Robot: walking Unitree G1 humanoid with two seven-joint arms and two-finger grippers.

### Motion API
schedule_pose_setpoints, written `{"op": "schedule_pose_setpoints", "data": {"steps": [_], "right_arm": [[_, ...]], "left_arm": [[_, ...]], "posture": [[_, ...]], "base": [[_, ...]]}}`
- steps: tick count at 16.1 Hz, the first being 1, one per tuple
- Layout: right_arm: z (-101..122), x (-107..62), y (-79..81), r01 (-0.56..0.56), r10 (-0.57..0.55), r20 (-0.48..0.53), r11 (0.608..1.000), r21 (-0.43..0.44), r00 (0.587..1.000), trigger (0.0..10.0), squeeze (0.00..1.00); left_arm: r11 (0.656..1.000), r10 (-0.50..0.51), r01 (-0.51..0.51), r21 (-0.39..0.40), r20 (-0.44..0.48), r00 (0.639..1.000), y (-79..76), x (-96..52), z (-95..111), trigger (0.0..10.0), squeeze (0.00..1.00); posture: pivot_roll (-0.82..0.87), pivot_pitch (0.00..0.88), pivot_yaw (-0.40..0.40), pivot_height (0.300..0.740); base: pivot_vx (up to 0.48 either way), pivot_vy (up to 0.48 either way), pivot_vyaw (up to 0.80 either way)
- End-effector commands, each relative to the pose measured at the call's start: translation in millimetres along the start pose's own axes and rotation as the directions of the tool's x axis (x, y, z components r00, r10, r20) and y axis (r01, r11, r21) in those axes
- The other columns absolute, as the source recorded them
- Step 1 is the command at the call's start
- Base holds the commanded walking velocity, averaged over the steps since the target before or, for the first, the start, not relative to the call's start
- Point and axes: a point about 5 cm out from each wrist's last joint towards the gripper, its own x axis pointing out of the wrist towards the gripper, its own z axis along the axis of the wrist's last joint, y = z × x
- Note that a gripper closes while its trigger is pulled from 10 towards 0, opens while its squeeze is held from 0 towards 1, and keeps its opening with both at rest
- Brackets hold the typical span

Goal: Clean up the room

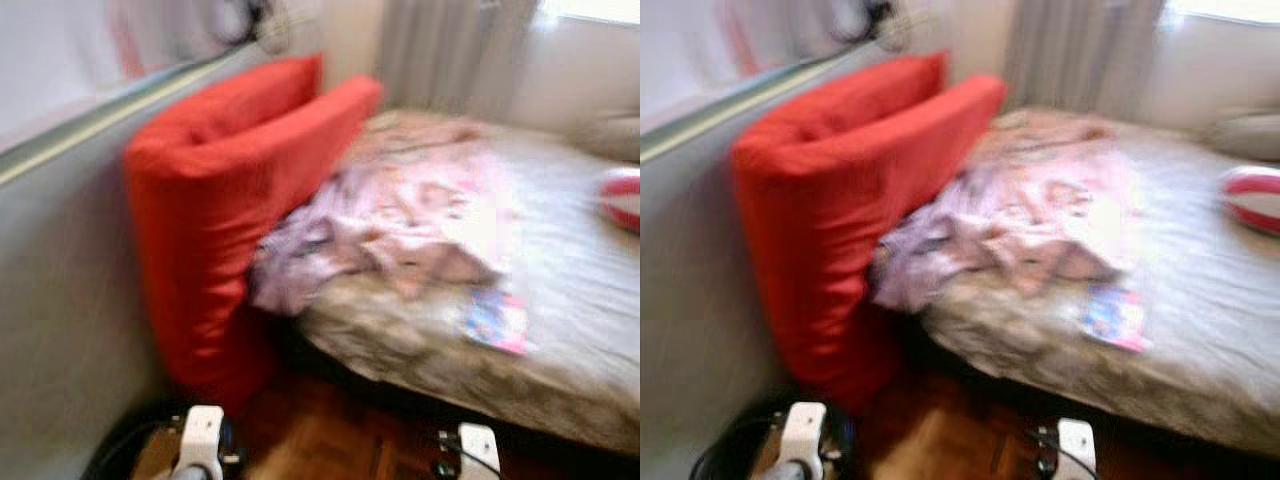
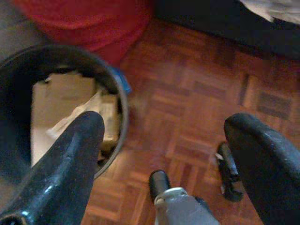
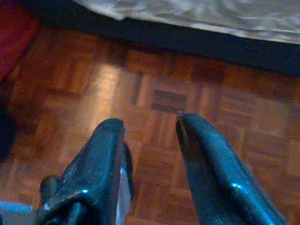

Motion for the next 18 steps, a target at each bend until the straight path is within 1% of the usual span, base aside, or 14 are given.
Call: {"op": "schedule_pose_setpoints", "data": {"steps": [1,4,5,6,8,9,12,18], "right_arm": [[1.7,0.8,3.5,-0.003,0.003,0.010,1.000,0.008,1.000,10.0,0.00],[4.1,1.2,5.6,-0.012,0.011,0.026,1.000,0.019,1.000,10.0,0.00],[6.0,1.7,7.2,-0.012,0.011,0.034,0.999,0.037,0.999,10.0,0.00],[6.9,2.1,8.9,-0.015,0.013,0.041,0.999,0.045,0.999,10.0,0.00],[5.5,2.1,9.7,-0.016,0.015,0.030,0.999,0.041,0.999,10.0,0.00],[3.3,1.8,9.9,-0.018,0.017,0.019,0.999,0.029,1.000,10.0,0.00],[-1.6,1.0,9.8,-0.020,0.020,0.004,0.999,0.027,1.000,10.0,0.00],[-0.8,0.4,6.6,-0.007,0.007,0.021,0.999,0.038,1.000,10.0,0.00]], "left_arm": [[1.000,-0.006,0.006,0.004,-0.028,1.000,0.0,-0.9,-5.2,10.0,0.00],[1.000,-0.003,0.003,0.011,-0.025,1.000,2.3,-0.8,-3.7,10.0,0.00],[1.000,-0.008,0.009,0.024,-0.022,1.000,3.4,-0.6,-2.1,10.0,0.00],[0.999,-0.011,0.012,0.033,-0.022,1.000,4.2,-0.5,-1.5,10.0,0.00],[0.999,-0.011,0.012,0.037,-0.019,1.000,3.8,-0.4,-1.0,10.0,0.00],[0.999,-0.009,0.010,0.031,-0.018,1.000,3.5,-0.6,-1.6,10.0,0.00],[1.000,-0.007,0.008,0.029,-0.029,1.000,3.8,-2.1,-7.1,10.0,0.00],[0.999,-0.011,0.012,0.031,-0.026,1.000,1.7,-1.1,-4.7,10.0,0.00]], "posture": [[-0.05,0.000,-0.056,0.740],[-0.05,0.000,-0.041,0.740],[-0.04,0.000,-0.013,0.740],[-0.04,0.000,-0.006,0.740],[-0.02,0.000,-0.015,0.740],[0.00,0.000,-0.018,0.740],[0.01,0.000,-0.023,0.740],[0.01,0.000,-0.026,0.740]], "base": [[0.000,0.000,0.00],[0.000,0.000,0.00],[0.000,0.000,0.00],[0.000,0.000,0.00],[0.000,0.000,0.00],[0.000,-0.262,0.00],[0.000,-0.270,-0.63],[0.000,-0.269,0.00]]}}
